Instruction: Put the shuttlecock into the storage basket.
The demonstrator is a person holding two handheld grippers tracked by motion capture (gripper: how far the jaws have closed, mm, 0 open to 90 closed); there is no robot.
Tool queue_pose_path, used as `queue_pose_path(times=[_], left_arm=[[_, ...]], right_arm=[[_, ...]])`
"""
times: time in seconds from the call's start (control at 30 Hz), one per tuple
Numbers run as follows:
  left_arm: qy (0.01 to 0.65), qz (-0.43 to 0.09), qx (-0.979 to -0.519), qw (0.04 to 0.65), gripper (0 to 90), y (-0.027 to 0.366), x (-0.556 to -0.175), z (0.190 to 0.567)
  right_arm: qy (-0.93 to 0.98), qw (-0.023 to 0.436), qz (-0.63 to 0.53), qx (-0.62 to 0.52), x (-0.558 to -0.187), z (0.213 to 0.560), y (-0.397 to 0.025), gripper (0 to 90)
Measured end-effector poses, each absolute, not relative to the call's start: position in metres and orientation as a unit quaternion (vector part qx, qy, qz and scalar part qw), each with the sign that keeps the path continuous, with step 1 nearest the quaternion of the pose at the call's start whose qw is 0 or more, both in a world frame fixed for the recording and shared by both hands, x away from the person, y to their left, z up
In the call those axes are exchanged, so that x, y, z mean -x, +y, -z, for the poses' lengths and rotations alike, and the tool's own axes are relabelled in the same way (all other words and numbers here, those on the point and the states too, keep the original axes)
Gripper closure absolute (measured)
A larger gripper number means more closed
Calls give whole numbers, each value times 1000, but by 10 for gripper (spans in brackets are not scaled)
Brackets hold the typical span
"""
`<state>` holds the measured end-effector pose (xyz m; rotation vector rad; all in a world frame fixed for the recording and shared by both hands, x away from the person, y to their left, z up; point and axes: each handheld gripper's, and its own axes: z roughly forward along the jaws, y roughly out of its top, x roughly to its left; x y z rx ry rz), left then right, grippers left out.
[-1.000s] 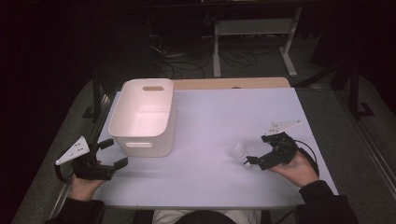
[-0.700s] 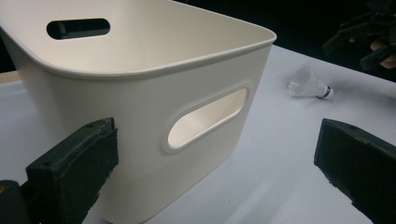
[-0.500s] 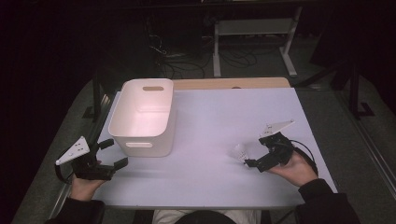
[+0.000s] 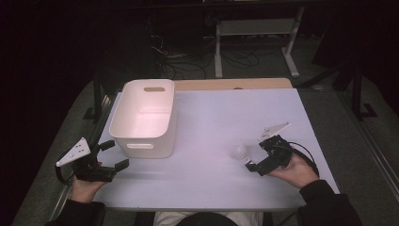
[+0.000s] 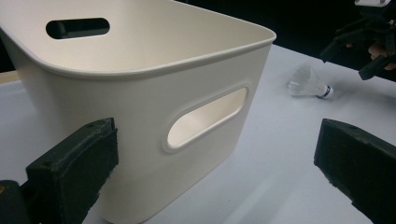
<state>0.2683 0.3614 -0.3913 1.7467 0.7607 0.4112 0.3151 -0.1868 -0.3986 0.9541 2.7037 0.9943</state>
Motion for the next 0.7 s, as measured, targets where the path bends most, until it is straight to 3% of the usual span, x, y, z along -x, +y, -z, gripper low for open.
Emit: queue_pose_path(times=[0.7], left_arm=[[322, -174, -742, 562, 0, 361, -268, 391]], right_arm=[[899, 31, -284, -331, -324, 412, -178, 0]])
